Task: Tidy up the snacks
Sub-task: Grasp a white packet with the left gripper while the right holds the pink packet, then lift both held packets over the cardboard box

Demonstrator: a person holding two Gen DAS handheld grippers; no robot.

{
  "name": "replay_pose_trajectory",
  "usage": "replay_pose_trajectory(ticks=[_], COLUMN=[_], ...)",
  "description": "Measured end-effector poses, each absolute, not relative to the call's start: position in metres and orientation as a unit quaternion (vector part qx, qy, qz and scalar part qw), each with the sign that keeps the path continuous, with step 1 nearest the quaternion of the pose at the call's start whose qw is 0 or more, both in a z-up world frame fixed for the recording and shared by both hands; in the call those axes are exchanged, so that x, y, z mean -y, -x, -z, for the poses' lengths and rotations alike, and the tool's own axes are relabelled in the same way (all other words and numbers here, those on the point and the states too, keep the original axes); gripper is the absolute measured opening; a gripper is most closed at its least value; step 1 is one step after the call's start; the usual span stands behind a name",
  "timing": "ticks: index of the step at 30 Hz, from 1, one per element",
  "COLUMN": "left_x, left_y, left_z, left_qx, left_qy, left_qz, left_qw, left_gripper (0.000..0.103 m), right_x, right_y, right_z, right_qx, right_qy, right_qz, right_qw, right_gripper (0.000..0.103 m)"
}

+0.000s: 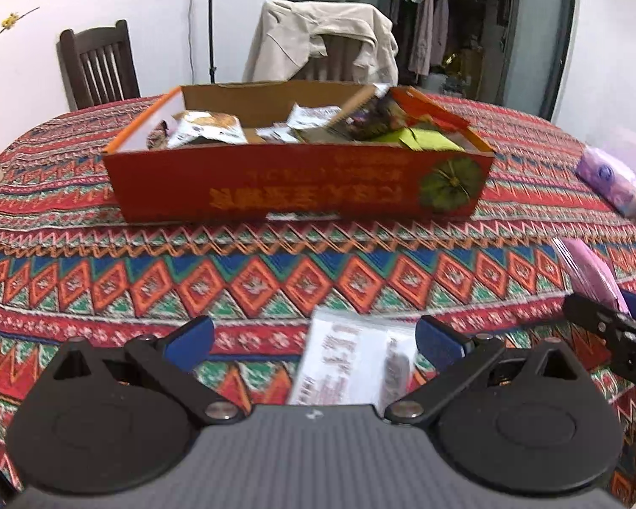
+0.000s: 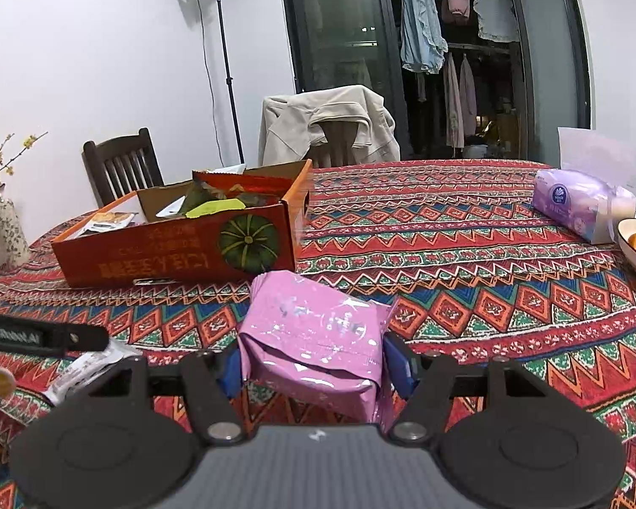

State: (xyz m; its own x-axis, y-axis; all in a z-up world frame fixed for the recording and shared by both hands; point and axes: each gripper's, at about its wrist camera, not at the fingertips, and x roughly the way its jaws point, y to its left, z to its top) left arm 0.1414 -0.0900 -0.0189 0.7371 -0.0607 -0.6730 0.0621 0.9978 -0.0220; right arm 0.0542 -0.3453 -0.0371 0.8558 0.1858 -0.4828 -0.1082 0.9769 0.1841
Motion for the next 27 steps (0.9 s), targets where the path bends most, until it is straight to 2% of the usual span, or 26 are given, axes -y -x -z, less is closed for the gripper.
replay_pose_trajectory(ticks=[12, 15, 17, 19, 20, 21, 22, 27], left_x=[0.105, 0.104, 0.104, 0.103, 0.102, 0.102, 0.102, 0.100], left_y=[-0.131, -0.129, -0.128, -0.126, -0.125, -0.125, -0.124, -0.122], left_z=[0.036, 0.035, 0.033, 0.031, 0.030, 0.029, 0.028, 0.025], left_qx=[-0.386, -0.388, -0.386, -0.380, -0.379, -0.377, -0.375, -0.371], left_qy=[-0.019, -0.016, -0.014, -0.014, -0.014, -0.016, -0.018, -0.018], left_qz=[0.020, 0.019, 0.016, 0.018, 0.021, 0.023, 0.026, 0.035], left_qw=[0.922, 0.921, 0.922, 0.925, 0.925, 0.926, 0.927, 0.928], left_gripper=[0.103, 0.100, 0.092, 0.074, 0.069, 0.058, 0.053, 0.047], right_x=[0.343, 0.343, 0.342, 0.340, 0.340, 0.339, 0.339, 0.336], right_y=[-0.052, -0.052, -0.051, -0.051, -0.051, -0.050, -0.050, -0.051], right_z=[0.040, 0.040, 0.040, 0.040, 0.040, 0.040, 0.039, 0.038], right_qx=[-0.254, -0.253, -0.253, -0.252, -0.251, -0.250, -0.250, -0.252], right_qy=[-0.074, -0.075, -0.072, -0.067, -0.066, -0.064, -0.062, -0.056], right_qz=[-0.103, -0.108, -0.109, -0.111, -0.111, -0.112, -0.111, -0.108], right_qw=[0.959, 0.959, 0.959, 0.959, 0.959, 0.960, 0.960, 0.960], right_gripper=[0.064, 0.064, 0.064, 0.064, 0.064, 0.065, 0.065, 0.065])
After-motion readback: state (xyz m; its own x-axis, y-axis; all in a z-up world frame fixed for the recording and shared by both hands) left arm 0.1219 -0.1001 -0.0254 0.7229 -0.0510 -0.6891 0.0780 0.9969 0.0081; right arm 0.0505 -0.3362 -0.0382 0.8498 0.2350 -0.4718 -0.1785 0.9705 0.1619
